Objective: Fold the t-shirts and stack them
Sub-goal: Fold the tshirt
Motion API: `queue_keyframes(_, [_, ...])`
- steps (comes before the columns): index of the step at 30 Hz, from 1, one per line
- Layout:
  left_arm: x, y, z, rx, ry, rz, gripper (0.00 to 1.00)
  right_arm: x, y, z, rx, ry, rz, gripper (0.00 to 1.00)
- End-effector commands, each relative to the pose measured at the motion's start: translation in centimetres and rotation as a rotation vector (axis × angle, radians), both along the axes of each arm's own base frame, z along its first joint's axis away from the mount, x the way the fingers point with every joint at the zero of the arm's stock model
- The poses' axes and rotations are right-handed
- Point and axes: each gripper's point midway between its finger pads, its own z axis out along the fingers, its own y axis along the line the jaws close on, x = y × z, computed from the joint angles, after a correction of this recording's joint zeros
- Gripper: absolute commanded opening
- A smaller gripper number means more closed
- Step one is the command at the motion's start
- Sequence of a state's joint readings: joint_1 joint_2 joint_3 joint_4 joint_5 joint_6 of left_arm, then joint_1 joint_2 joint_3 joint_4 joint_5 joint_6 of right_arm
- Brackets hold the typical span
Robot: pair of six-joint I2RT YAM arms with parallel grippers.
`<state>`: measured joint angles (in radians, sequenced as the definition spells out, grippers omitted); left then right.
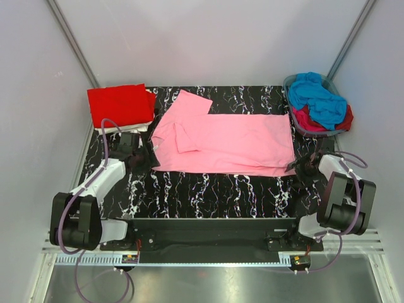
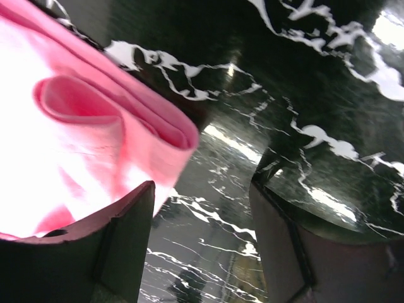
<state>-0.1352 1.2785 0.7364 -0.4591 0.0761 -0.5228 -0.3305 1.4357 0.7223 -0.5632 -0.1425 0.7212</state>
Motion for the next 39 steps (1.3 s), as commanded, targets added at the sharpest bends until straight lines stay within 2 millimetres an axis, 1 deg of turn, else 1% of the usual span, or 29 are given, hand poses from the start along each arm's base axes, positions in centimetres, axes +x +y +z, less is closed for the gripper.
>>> queue_keyframes(1, [1.6,-0.2,0.0,-0.038,-0.065,0.028,0.68,1.6,-0.8,-0.6,-0.026,-0.043,0.012,0.68])
queue_keyframes(3, [1.6,-0.2,-0.6,-0.035,-0.063,0.035,0.70,1.7,-0.9,-0.9,-0.025,-0.040,0.012,0.66])
queue_keyframes(5, [1.7,-0.1,-1.3,-0.031,-0.047,0.041,0.70,1.9,-1.0,-1.1,-0.023,-0.043,0.016,0.59])
queue_keyframes(9, [2.3,-0.1,-2.5,-0.029,-0.021,0.053,0.69,2.0,-1.0,-1.4,-0.019,-0.047,0.028,0.40])
queue_keyframes(10, [2.7,0.0,-2.6,-0.020,-0.021,0.057,0.66,2.0,-1.0,-1.5,-0.024,-0.047,0.031,0.36])
queue_keyframes(11, [3.1,0.1,-2.6,-0.014,-0.019,0.059,0.60,2.0,-1.3,-1.4,-0.040,-0.048,0.028,0.27])
queue_keyframes(12, [3.9,0.0,-2.2,-0.013,-0.032,0.053,0.33,2.0,-1.4,-1.4,-0.047,-0.050,0.034,0.21])
queue_keyframes(13, [4.1,-0.2,-2.8,-0.015,-0.015,0.047,0.22,2.0,-1.5,-1.4,-0.052,-0.052,0.038,0.16])
queue_keyframes(14, [4.3,-0.3,-2.8,-0.018,-0.015,0.045,0.09,2.0,-1.6,-1.3,-0.055,-0.053,0.035,0.05])
queue_keyframes(15, [4.8,-0.3,-2.4,-0.023,-0.018,0.058,0.00,2.1,-1.7,-1.1,-0.061,-0.057,0.040,0.00])
queue_keyframes(17, [4.1,0.3,-2.2,0.001,0.010,0.085,0.00,1.8,-2.3,-0.6,-0.088,-0.047,0.037,0.00])
queue_keyframes(18, [4.1,0.3,-1.0,-0.005,-0.019,0.092,0.00,1.8,-2.6,-0.2,-0.106,-0.049,0.036,0.00])
queue_keyframes(19, [3.2,0.8,-0.8,0.014,-0.006,0.108,0.00,1.1,-3.0,0.0,-0.132,-0.023,0.026,0.00])
queue_keyframes(20, [2.7,1.0,-0.3,0.021,-0.010,0.113,0.00,1.1,-3.4,0.9,-0.156,-0.042,0.018,0.00])
queue_keyframes(21, [2.3,1.0,1.3,0.011,-0.048,0.116,0.00,0.9,-3.7,1.4,-0.174,-0.041,0.008,0.00])
queue_keyframes(22, [1.1,1.9,1.2,0.048,-0.031,0.139,0.00,0.2,-4.1,2.1,-0.207,-0.029,-0.004,0.00])
queue_keyframes(23, [0.6,2.0,2.4,0.040,-0.065,0.146,0.00,-0.1,-4.4,2.5,-0.221,-0.026,-0.016,0.00])
queue_keyframes(25, [-1.2,2.0,2.2,0.030,-0.045,0.146,0.00,-0.7,-4.3,3.1,-0.226,-0.037,-0.037,0.00])
queue_keyframes(26, [-1.7,1.8,3.0,0.008,-0.073,0.147,0.00,-0.8,-4.1,3.3,-0.213,-0.036,-0.055,0.00])
queue_keyframes(27, [-2.8,1.8,2.6,0.007,-0.048,0.150,0.00,-1.1,-3.9,3.3,-0.205,-0.029,-0.060,0.00])
queue_keyframes(30, [-4.3,2.2,3.2,0.008,-0.052,0.175,0.00,-1.6,-4.0,3.3,-0.203,-0.004,-0.083,0.00])
queue_keyframes(32, [-4.9,1.2,3.9,-0.011,-0.070,0.162,0.00,-2.0,-4.0,3.3,-0.199,0.012,-0.098,0.00])
queue_keyframes(33, [-5.4,0.7,3.8,-0.037,-0.062,0.148,0.04,-2.2,-4.0,3.3,-0.197,0.013,-0.105,0.00])
queue_keyframes(34, [-5.5,0.6,3.9,-0.044,-0.068,0.146,0.10,-2.3,-3.9,3.4,-0.192,0.005,-0.109,0.00])
queue_keyframes(35, [-5.7,0.5,4.3,-0.049,-0.080,0.143,0.31,-2.5,-3.8,3.4,-0.188,0.006,-0.113,0.01])
queue_keyframes(36, [-5.9,0.0,4.8,-0.075,-0.081,0.123,0.38,-2.6,-3.7,3.5,-0.187,0.001,-0.114,0.06])
queue_keyframes(37, [-5.9,-0.1,5.3,-0.080,-0.089,0.117,0.43,-2.7,-3.8,3.9,-0.194,-0.010,-0.110,0.18])
queue_keyframes(38, [-6.0,-0.1,6.1,-0.081,-0.110,0.110,0.51,-2.7,-3.9,4.2,-0.205,-0.017,-0.107,0.53])
queue_keyframes(39, [-5.9,0.2,7.2,-0.068,-0.130,0.111,0.52,-3.0,-4.1,4.4,-0.218,-0.011,-0.108,0.71])
